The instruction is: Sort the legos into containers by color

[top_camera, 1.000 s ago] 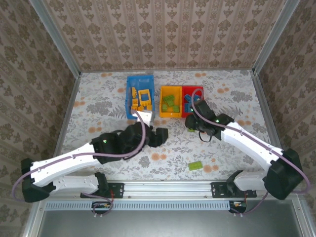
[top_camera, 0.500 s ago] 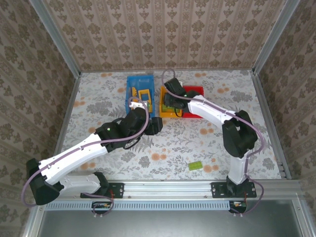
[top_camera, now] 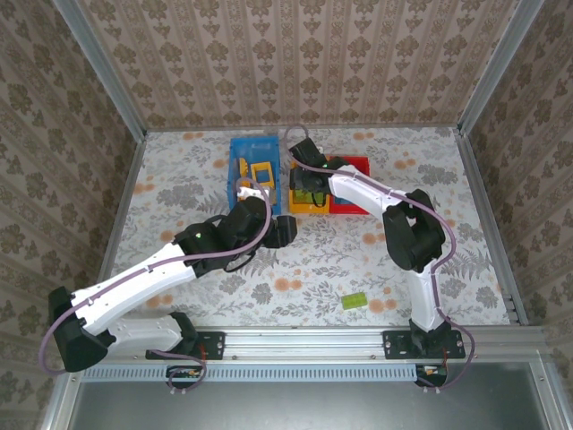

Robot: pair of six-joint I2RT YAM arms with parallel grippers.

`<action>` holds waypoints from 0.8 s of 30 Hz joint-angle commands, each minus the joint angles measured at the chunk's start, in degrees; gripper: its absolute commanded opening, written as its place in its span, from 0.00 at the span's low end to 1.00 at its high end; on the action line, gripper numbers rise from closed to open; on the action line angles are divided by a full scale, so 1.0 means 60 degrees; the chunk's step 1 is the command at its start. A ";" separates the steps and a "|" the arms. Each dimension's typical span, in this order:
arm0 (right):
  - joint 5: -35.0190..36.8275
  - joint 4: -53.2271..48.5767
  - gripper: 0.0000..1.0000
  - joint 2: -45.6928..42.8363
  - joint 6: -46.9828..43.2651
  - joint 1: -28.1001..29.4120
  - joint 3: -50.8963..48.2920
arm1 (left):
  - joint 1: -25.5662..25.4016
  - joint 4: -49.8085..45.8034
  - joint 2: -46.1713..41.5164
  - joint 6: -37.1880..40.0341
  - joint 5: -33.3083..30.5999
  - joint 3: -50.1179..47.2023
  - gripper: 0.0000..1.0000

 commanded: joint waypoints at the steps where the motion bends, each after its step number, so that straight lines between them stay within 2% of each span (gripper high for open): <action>1: -0.0046 -0.0377 0.61 -0.0767 -0.0204 0.0034 0.0144 | -0.0145 0.0037 -0.0004 0.0104 0.0094 -0.0100 0.71; 6: 0.0082 -0.0197 0.60 -0.2368 -0.0299 0.0080 -0.0780 | -0.0301 0.0146 0.0202 0.0853 0.0755 -0.0175 0.71; 13: -0.0354 0.0193 0.62 -0.6424 0.0282 0.0003 -0.4786 | -0.0980 0.0524 0.1525 0.3322 0.2466 -0.0448 0.72; 19: -0.1727 -0.1295 0.68 -1.0480 0.1263 -0.0719 -0.7889 | -0.2458 0.0346 0.3744 0.5433 0.2113 0.0398 0.77; 24: -0.2656 -0.3070 0.74 -1.3400 0.2057 -0.1435 -0.9193 | -0.3166 -0.0114 0.5864 0.6584 0.1900 0.1897 0.78</action>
